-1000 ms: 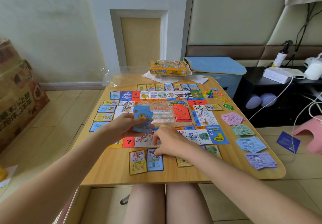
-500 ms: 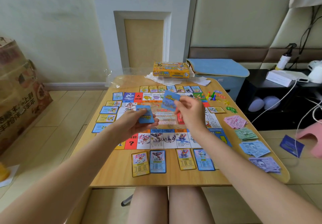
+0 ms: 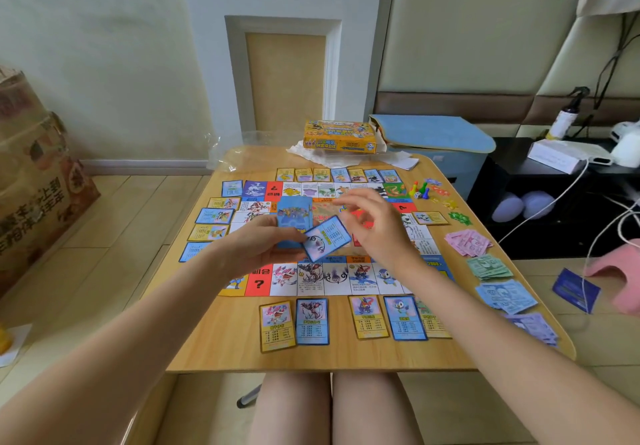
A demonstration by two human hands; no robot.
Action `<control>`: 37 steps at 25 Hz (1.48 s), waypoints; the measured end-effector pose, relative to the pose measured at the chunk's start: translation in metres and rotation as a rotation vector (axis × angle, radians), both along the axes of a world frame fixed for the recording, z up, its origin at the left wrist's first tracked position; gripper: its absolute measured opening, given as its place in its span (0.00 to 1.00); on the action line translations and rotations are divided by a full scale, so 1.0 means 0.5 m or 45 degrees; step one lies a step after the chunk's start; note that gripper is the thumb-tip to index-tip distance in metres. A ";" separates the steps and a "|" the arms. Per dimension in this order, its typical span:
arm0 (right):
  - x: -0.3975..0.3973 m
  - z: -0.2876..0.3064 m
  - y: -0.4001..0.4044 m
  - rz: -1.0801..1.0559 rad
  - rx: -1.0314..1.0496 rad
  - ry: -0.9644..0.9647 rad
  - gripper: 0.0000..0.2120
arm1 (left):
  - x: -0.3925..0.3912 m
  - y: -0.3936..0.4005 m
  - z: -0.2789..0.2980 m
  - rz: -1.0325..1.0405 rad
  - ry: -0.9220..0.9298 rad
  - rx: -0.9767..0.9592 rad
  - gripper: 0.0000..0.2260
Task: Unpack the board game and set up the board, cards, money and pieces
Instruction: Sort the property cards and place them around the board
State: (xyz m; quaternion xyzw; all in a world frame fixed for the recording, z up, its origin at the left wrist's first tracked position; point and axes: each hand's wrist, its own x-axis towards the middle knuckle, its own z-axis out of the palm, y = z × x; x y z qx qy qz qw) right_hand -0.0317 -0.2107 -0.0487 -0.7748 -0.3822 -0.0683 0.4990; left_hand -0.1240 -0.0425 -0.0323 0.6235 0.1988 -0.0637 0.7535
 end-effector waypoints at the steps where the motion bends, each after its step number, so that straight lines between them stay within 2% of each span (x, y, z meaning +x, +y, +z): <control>1: 0.001 0.004 0.001 0.020 -0.061 0.061 0.11 | 0.002 -0.001 0.002 -0.023 0.002 0.016 0.04; 4: 0.000 0.007 0.000 0.054 -0.155 0.261 0.11 | 0.007 -0.006 0.003 -0.059 0.001 0.033 0.05; 8: -0.004 0.018 -0.012 0.222 -0.340 0.435 0.11 | 0.010 -0.005 -0.009 -0.049 -0.041 0.179 0.05; 11: -0.019 0.025 -0.020 0.285 -0.473 0.568 0.11 | 0.010 -0.023 -0.025 -0.220 -0.071 0.336 0.05; 15: -0.053 0.021 -0.051 0.415 -0.688 0.840 0.11 | 0.005 -0.032 -0.027 -0.344 0.074 0.515 0.05; 21: -0.067 -0.025 -0.060 0.300 -0.824 0.694 0.11 | -0.026 -0.016 -0.012 -0.501 0.377 0.435 0.04; 27: -0.074 -0.035 -0.056 0.222 -1.053 0.318 0.11 | -0.020 -0.017 -0.012 -0.537 0.450 0.473 0.06; 29: -0.072 -0.036 -0.057 0.223 -1.092 0.297 0.11 | -0.017 -0.014 -0.011 -0.551 0.443 0.486 0.06; 31: -0.065 -0.029 -0.056 0.218 -0.945 0.380 0.10 | -0.013 -0.010 -0.011 -0.517 0.383 0.419 0.05; 34: -0.046 0.002 -0.047 0.135 -0.418 0.713 0.08 | -0.009 -0.004 -0.015 -0.398 0.241 0.249 0.05; 37: -0.034 0.012 -0.025 0.118 -0.311 0.727 0.10 | -0.007 -0.012 -0.017 -0.420 0.189 0.252 0.08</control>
